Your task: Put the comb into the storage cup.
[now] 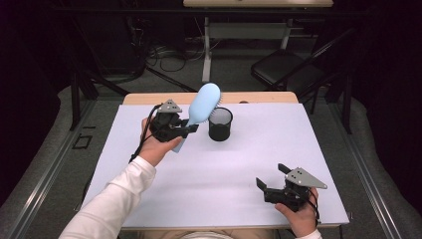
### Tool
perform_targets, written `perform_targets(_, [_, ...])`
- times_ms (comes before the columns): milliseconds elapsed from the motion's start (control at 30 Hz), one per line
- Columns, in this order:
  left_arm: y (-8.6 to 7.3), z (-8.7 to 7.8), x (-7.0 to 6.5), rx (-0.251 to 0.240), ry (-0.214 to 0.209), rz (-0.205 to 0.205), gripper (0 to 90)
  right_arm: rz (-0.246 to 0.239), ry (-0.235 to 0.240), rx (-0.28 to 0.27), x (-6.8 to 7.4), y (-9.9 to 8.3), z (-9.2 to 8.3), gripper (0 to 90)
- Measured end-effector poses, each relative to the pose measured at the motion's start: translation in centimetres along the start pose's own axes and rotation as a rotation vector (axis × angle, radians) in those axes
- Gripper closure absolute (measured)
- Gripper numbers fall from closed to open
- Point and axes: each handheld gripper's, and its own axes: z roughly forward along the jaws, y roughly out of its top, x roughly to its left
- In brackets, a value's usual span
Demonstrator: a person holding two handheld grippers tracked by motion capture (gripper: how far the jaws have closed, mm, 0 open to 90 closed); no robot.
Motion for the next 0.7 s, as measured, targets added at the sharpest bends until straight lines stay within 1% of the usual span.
perform_targets(33, [0.0,0.0,0.0,0.0,0.0,0.0,69.8,0.0,0.001,0.002,0.0,0.0,0.0,7.3])
perform_targets(67, [0.0,0.0,-0.2,-0.01,0.009,0.004,69.9,0.0,0.002,0.003,0.0,0.0,0.0,7.3])
perform_targets(167, [0.0,-0.1,-0.5,-0.031,0.017,0.01,69.9,0.002,0.003,0.003,0.0,0.0,0.1,7.6])
perform_targets(267, [0.0,-0.1,-0.7,-0.041,0.016,0.019,69.9,-0.001,0.001,0.007,0.0,0.0,0.2,7.8])
perform_targets(400, [-0.1,-0.1,-0.8,-0.059,0.01,0.012,69.8,0.001,0.002,0.011,0.1,-0.1,0.3,7.8])
perform_targets(567, [-0.5,0.1,-1.0,-0.089,0.023,0.01,69.9,-0.002,0.002,0.018,0.1,-0.1,0.5,7.8])
perform_targets(700, [-0.7,0.2,-1.3,-0.105,0.021,0.007,69.9,0.005,0.001,0.023,0.1,-0.1,0.6,7.8])
